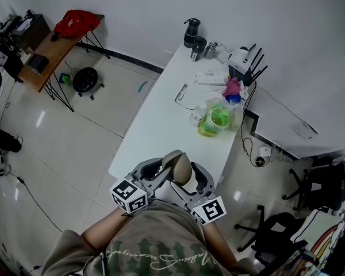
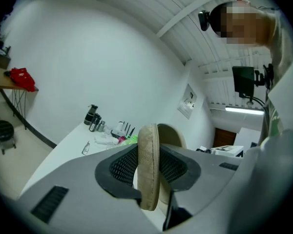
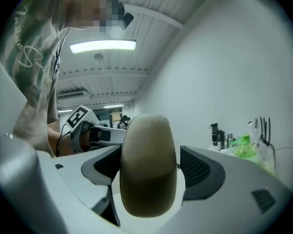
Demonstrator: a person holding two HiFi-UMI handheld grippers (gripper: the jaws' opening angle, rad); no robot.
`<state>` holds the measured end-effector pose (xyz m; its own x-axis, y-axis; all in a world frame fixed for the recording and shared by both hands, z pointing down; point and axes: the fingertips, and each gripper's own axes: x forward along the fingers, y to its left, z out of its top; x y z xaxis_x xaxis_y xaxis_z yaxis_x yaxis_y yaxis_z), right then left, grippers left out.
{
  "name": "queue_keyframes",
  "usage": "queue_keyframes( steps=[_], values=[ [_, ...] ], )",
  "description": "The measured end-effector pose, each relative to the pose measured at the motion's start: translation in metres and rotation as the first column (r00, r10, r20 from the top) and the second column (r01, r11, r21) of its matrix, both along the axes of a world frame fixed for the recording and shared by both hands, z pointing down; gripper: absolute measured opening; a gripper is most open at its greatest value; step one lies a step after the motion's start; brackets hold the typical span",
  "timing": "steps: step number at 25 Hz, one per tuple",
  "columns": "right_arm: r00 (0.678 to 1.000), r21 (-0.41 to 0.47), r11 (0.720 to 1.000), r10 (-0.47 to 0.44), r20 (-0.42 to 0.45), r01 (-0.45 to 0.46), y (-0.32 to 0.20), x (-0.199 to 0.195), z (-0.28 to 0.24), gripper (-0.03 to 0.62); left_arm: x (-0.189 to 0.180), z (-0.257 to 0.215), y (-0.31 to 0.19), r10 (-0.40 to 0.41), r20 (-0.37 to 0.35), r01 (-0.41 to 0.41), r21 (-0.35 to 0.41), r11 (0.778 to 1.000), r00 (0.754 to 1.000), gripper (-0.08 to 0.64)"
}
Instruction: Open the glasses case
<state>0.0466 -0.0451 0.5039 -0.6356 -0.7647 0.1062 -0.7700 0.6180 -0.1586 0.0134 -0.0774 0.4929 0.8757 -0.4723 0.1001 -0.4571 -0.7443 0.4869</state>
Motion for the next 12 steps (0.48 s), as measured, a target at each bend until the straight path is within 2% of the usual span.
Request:
queue_keyframes(
  steps=[2,3,6,7,8,12],
  values=[
    [0.997,0.019,0.998,0.057,-0.043,-0.057,-0.0002,0.0049,-0.0016,0.362,-0.007,0.0019,-0.0044,-0.035,-0.015,0.035,-0.031,0.999,0.999,0.124],
    [0.993,0.038,0.997,0.074,-0.096,-0.071,-0.0004,0.0057,-0.0015,0.362,-0.0093,0.0034,-0.0056,-0.042,-0.021,0.041,-0.049,0.998,0.999,0.124],
    [0.942,0.065,0.993,0.113,-0.316,-0.097,-0.001,0.0028,0.0035,0.362,-0.011,0.0057,-0.0072,-0.049,-0.025,0.047,-0.08,0.996,0.998,0.124],
    [0.928,0.056,0.992,0.123,-0.351,-0.111,-0.001,0.0003,0.0048,0.357,-0.0099,0.0054,-0.0064,-0.049,-0.023,0.047,-0.08,0.996,0.999,0.124],
    [0.922,0.049,0.991,0.134,-0.362,-0.125,-0.0013,-0.0016,0.0054,0.322,-0.0086,0.0049,-0.0053,-0.051,-0.019,0.049,-0.075,0.996,0.999,0.124],
    [0.913,0.043,0.983,0.18,-0.367,-0.177,-0.0042,0.0,0.0082,0.311,-0.0059,0.0041,-0.0035,-0.048,-0.002,0.048,-0.051,0.998,0.999,0.126]
  ],
)
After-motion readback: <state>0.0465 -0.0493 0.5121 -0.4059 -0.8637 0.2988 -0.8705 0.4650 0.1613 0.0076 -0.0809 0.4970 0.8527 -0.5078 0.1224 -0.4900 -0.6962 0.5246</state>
